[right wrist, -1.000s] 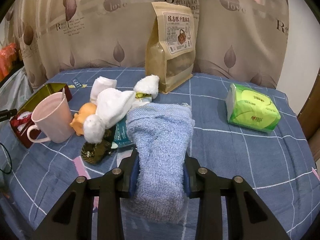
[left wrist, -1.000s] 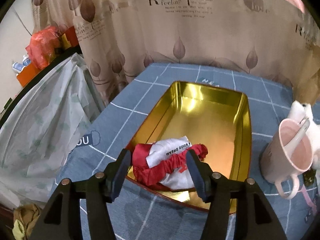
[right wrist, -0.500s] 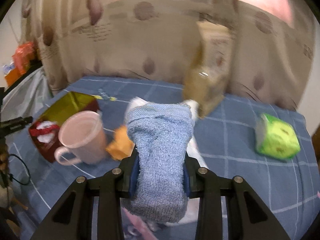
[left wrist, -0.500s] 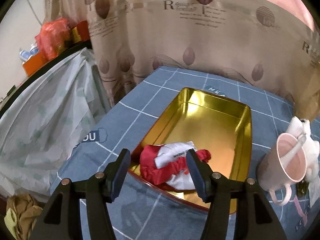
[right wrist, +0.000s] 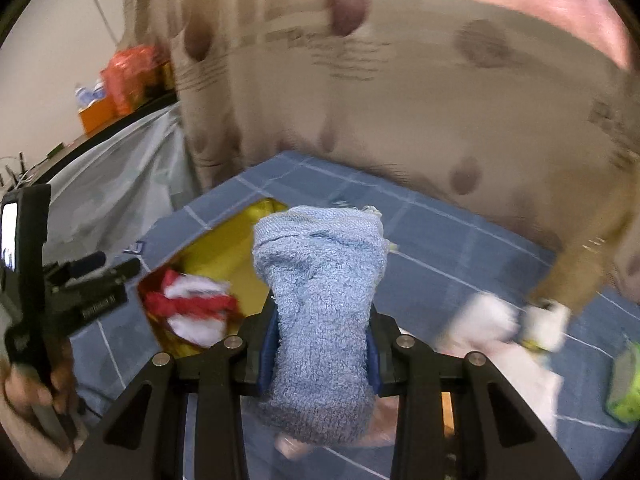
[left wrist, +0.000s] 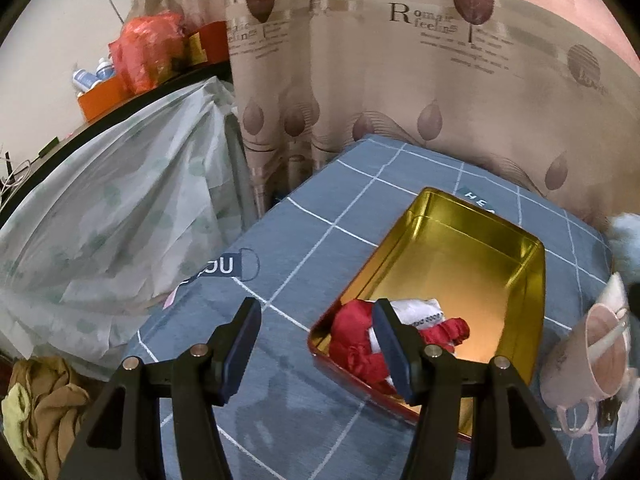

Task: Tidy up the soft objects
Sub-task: 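Carry the blue towel to the gold tin tray and release it with the right tool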

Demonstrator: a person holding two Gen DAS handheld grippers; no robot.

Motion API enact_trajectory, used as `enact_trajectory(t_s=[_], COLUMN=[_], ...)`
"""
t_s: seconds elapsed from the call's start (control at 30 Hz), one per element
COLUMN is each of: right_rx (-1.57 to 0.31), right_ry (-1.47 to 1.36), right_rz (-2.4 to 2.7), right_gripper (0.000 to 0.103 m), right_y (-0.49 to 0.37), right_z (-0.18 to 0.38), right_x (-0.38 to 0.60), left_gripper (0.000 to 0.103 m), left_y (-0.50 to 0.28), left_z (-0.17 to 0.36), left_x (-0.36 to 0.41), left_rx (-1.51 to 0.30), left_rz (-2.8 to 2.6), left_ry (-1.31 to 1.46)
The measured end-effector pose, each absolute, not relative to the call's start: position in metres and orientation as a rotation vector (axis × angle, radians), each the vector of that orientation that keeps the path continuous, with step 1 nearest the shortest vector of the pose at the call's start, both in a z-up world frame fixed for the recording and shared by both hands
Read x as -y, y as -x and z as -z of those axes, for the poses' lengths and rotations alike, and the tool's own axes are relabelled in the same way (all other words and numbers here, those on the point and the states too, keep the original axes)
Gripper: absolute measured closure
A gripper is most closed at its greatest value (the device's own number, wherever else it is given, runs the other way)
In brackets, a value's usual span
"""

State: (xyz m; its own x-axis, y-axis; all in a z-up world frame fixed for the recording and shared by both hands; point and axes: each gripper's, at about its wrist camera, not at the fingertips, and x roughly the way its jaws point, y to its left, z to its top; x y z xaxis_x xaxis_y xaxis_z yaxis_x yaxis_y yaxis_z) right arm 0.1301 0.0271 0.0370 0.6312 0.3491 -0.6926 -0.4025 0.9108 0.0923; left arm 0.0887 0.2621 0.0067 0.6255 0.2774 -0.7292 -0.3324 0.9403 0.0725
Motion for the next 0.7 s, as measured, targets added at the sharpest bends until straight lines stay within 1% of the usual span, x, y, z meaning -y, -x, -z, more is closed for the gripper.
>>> enact_trajectory(t_s=[0.23, 0.7], right_rx=[-0.853, -0.975], right_ry=[0.126, 0.168], right_rz=[-0.466, -0.429], right_gripper=[0.070, 0.070], right_y=[-0.167, -0.232], right_z=[-0.012, 0.030], right_x=[-0.095, -0.152], left_gripper=[0.044, 0.044], left_y=[-0.091, -0.094], left_z=[-0.005, -0.003], left_x=[-0.275, -0.287], left_rx=[-0.828, -0.830], left_rz=[-0.386, -0.406], left_ry=[0.085, 0.106])
